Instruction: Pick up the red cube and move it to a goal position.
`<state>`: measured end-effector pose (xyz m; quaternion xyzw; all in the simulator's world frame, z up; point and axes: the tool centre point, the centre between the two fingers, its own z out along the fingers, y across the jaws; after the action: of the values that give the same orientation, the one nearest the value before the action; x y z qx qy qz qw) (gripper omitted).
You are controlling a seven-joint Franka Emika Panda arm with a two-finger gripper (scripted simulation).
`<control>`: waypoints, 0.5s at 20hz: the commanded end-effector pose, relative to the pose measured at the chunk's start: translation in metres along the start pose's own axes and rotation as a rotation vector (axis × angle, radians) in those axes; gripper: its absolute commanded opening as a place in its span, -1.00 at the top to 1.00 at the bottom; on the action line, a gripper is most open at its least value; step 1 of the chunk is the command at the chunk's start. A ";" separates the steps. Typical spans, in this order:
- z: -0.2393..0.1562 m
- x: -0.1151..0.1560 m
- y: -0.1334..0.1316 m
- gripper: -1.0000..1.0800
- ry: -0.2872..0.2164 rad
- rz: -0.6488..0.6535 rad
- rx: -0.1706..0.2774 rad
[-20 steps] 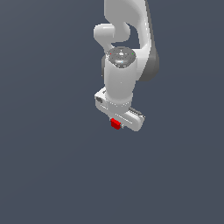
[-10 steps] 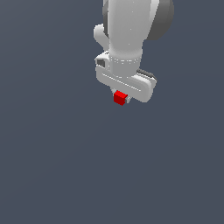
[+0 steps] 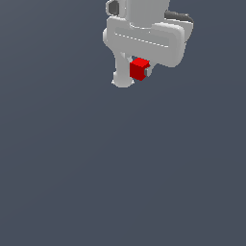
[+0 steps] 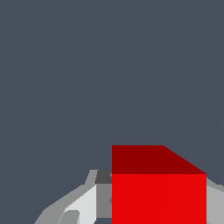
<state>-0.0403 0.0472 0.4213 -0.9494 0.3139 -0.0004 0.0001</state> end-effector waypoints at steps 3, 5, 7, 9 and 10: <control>-0.041 -0.013 0.004 1.00 0.000 0.000 -0.001; -0.055 -0.017 0.004 1.00 0.000 0.000 -0.001; -0.067 -0.020 0.004 1.00 0.000 0.000 -0.001; -0.077 -0.023 0.005 1.00 0.000 0.000 -0.001; -0.081 -0.024 0.005 1.00 -0.001 -0.001 -0.001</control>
<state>-0.0604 0.0564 0.4950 -0.9496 0.3135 -0.0005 0.0000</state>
